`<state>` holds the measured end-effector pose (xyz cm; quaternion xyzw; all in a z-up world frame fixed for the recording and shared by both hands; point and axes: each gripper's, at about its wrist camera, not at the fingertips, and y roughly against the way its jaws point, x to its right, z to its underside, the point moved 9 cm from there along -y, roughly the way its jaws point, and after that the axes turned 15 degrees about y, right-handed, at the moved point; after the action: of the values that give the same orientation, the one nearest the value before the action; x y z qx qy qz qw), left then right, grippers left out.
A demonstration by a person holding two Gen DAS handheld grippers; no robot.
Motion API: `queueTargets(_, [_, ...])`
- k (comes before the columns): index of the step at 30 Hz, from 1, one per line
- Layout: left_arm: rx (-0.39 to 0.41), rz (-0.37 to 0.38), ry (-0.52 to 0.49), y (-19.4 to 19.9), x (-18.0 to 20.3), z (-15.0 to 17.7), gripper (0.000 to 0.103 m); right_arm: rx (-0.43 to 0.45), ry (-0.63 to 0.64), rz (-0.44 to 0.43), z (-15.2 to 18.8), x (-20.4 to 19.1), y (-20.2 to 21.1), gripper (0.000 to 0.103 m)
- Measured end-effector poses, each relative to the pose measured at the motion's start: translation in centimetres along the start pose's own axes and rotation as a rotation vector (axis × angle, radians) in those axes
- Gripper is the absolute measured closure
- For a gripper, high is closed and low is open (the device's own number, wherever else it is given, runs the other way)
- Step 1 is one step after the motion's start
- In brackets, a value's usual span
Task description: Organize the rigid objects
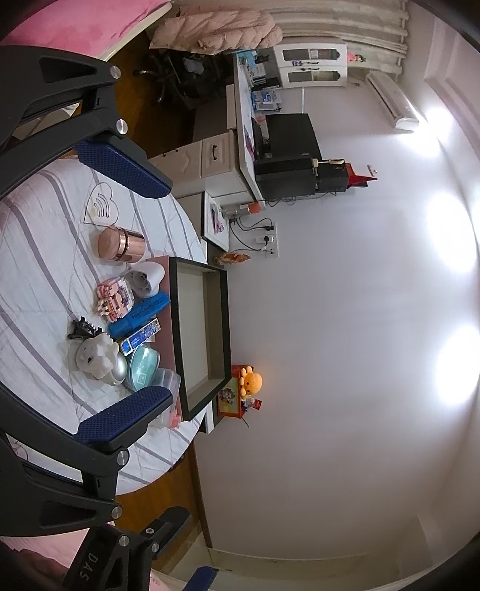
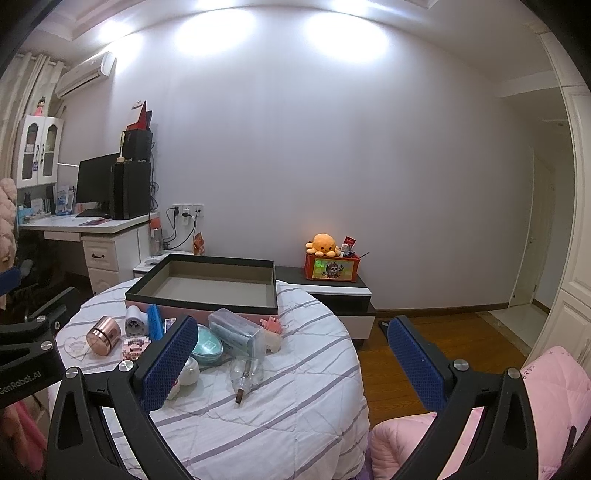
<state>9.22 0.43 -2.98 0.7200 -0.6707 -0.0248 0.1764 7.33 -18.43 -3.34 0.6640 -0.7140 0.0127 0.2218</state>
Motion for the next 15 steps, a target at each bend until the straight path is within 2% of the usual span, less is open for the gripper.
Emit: queueTargets(15, [-0.001, -0.003, -0.006, -0.08, 0.06, -0.04, 0.000, -0.009, -0.001, -0.007, 0.14, 0.00, -0.03, 0.000])
